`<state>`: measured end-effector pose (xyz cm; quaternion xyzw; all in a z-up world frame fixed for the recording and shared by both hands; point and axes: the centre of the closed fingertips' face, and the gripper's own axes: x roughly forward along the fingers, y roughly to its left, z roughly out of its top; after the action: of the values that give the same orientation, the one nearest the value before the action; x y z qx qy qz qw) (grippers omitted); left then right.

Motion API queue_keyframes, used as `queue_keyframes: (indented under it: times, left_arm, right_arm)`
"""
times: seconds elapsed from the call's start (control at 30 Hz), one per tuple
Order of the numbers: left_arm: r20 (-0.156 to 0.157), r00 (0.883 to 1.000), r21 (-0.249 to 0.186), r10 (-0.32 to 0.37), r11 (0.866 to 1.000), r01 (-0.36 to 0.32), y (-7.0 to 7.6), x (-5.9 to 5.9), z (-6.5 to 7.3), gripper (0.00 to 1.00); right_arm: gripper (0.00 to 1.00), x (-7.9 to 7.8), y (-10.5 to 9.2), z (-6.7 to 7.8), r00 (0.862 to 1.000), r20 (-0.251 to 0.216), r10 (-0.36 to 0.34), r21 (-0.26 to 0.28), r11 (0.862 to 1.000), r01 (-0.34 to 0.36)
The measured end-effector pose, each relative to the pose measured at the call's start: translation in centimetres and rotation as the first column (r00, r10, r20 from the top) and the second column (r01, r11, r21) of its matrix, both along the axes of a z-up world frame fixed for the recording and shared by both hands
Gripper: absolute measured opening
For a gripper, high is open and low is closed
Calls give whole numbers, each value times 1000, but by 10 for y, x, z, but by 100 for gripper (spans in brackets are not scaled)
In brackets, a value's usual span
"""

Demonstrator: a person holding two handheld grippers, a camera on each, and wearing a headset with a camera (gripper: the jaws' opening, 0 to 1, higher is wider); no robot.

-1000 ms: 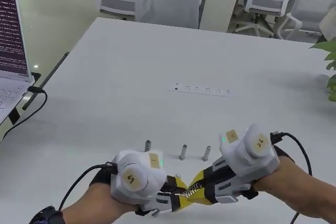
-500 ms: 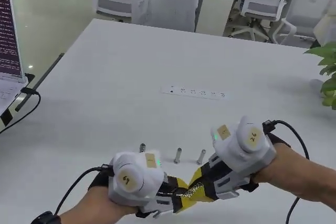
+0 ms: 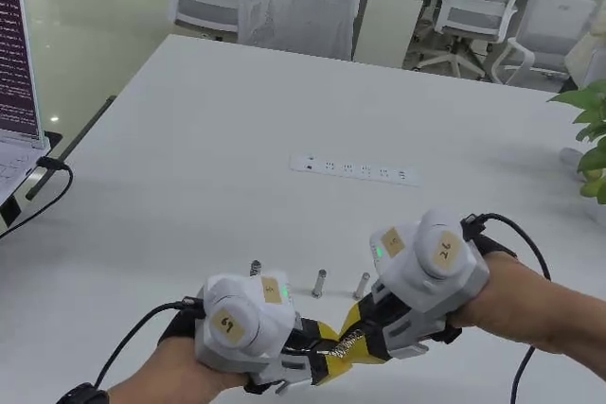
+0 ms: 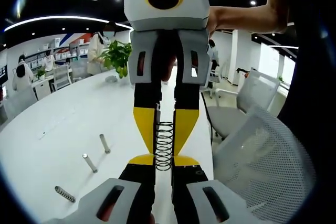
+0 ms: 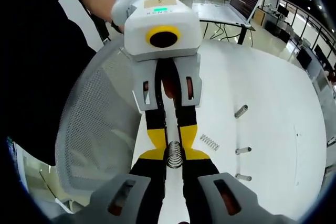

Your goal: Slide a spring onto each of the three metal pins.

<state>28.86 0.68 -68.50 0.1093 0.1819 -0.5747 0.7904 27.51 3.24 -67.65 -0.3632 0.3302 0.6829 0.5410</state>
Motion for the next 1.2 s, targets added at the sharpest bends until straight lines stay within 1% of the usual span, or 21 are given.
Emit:
queue_keyframes:
  times: [0.07,0.2,0.27,0.4,0.47,0.57,0.7,0.77,1.0,1.07,1.2]
  left_arm:
    - [-6,1000,0,4,1000,-4,0,0,-2,3]
    - [-12,1000,6,11,1000,-11,0,0,-6,4]
    - [-17,1000,12,24,1000,-24,1,2,-8,6]
    - [-22,999,13,34,999,-33,4,3,-8,8]
    - [-34,998,18,43,999,-42,8,3,-10,10]
    - [-39,997,17,64,998,-64,18,4,-10,10]
    - [-43,995,24,93,995,-92,32,6,-11,11]
    - [-56,992,24,111,994,-110,39,6,-11,13]
    - [-52,990,49,134,990,-132,55,6,-13,16]
    - [-55,988,56,141,989,-138,59,6,-14,18]
    - [-57,983,64,173,984,-169,72,8,-14,21]
  right_arm:
    - [8,-1,0,-1,1000,7,8,-6,1000,-8]
    - [8,-1,-1,-5,1000,7,11,-13,1000,-11]
    - [8,-1,-2,-7,1000,7,10,-18,1000,-10]
    - [8,1,-5,-11,1000,13,3,-25,1000,-2]
    - [8,2,-9,-14,1000,12,-3,-34,999,3]
    - [8,4,-15,-17,1000,13,-15,-42,999,15]
    - [8,6,-20,-18,999,11,-33,-38,999,34]
    - [8,7,-21,-19,999,2,-48,-39,998,48]
    - [8,10,-23,-22,997,-5,-71,-38,997,71]
    - [8,11,-23,-24,997,-4,-76,-39,996,76]
    - [8,16,-22,-25,996,-1,-90,-36,995,89]
